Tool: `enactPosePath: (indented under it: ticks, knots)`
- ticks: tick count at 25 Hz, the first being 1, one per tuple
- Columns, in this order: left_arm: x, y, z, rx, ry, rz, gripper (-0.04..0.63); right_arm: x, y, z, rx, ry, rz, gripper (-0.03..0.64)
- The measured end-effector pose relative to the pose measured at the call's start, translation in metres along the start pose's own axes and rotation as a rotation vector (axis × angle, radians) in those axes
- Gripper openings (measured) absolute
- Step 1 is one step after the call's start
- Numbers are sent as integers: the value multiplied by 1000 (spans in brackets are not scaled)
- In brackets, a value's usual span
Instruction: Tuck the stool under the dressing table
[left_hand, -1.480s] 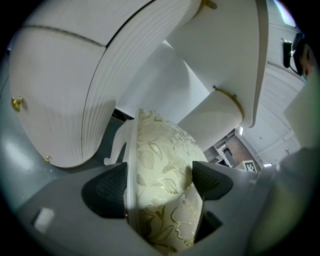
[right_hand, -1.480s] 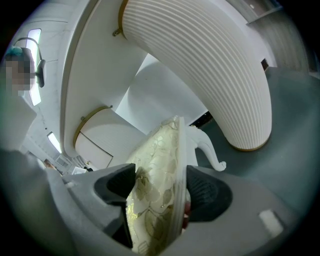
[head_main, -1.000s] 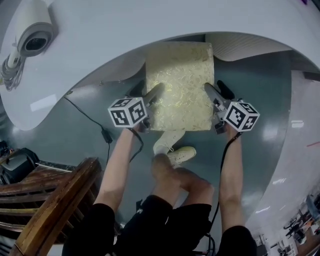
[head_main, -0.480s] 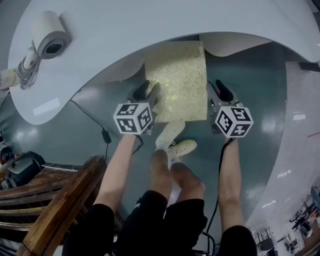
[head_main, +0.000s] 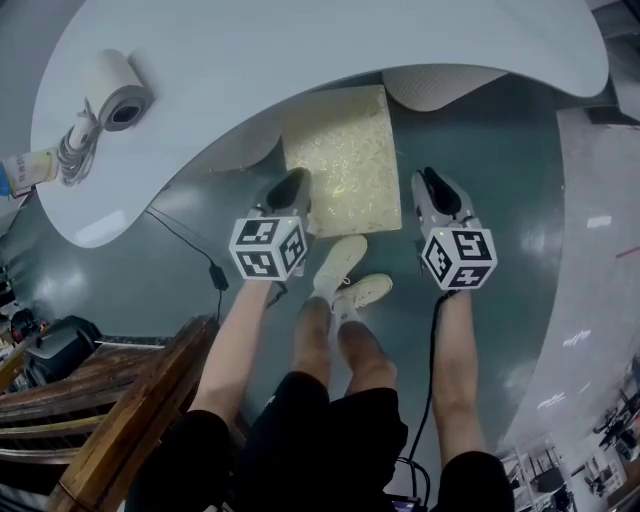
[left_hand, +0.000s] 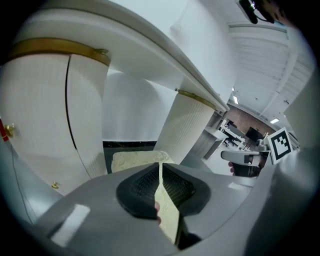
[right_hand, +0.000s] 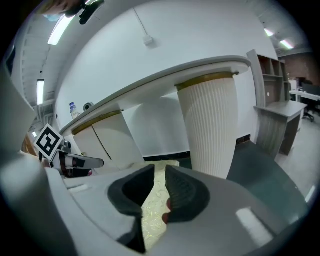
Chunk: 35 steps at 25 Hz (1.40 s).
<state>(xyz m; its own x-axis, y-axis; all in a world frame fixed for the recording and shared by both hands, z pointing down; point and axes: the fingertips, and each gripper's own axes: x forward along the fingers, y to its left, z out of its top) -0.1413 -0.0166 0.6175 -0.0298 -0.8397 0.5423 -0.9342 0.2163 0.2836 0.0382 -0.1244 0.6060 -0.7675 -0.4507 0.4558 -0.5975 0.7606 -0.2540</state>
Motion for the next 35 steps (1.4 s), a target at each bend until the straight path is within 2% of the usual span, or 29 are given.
enactPosePath:
  ticks: [5, 15, 23, 35]
  knots:
    - [-12, -31, 29, 50, -20, -44, 8, -39, -6, 27, 4, -68, -57, 48]
    - [-27, -131, 82, 185, -41, -214, 8, -138, -39, 80, 50, -204, -233, 6]
    - [-46, -210, 120, 297, -67, -346, 8, -214, -55, 106, 72, -269, -346, 4]
    - [-93, -323, 165, 414, -96, -510, 8, -338, -67, 151, 100, -364, -477, 3]
